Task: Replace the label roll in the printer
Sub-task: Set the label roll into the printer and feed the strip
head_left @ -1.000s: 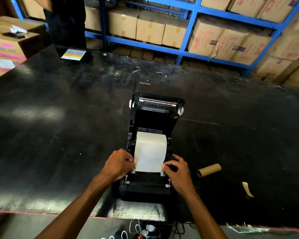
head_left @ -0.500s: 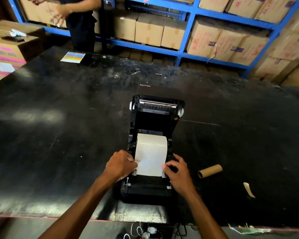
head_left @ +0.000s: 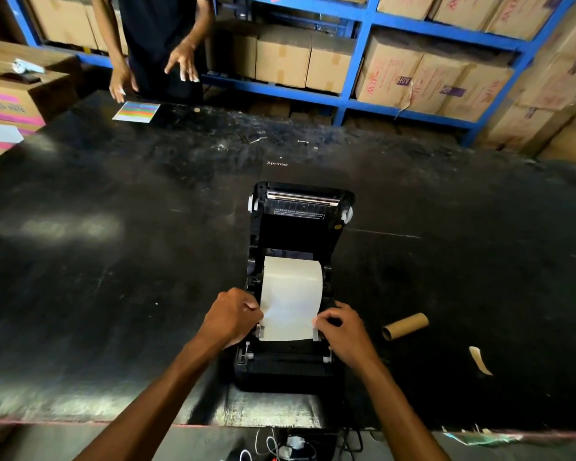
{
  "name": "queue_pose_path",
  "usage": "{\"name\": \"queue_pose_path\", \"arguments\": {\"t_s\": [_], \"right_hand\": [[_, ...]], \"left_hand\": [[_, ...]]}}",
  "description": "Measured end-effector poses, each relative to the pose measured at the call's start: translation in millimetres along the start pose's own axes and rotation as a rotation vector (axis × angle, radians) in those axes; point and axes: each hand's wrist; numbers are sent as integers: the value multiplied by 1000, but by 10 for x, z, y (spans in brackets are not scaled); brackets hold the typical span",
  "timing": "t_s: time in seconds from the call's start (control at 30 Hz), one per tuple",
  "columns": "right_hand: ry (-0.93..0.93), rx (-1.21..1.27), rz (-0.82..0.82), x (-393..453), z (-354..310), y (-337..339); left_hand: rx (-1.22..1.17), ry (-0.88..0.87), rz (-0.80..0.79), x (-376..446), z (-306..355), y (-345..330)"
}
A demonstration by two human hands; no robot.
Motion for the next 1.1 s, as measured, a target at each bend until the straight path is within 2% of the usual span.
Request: {"name": "queue_pose_path", "arguments": {"t_s": [0.3, 0.53, 0.63, 0.77, 0.97, 1.1], "right_hand": [[9, -45, 111, -25, -6, -99], [-11, 3, 106, -65, -10, -100], [-38, -58, 117, -55, -55, -119], [-39, -259, 183, -58, -94, -173], [-44, -297, 47, 4, -125, 5], [-21, -284, 55, -2, -123, 1]], "left_hand": [[-2, 19, -24, 37, -17, 10], [2, 7, 5, 38, -48, 1], [5, 15, -7, 42, -41, 11], [18, 11, -14, 27, -14, -12], [85, 80, -18, -1, 55, -23], [52, 124, -67, 46, 47, 3]]}}
Point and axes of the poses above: each hand's wrist, its own x-axis towards the middle knuckle, its own y-axis out of the back of the hand, z = x × y, and after that the axes turned 5 degrees about x, right-handed
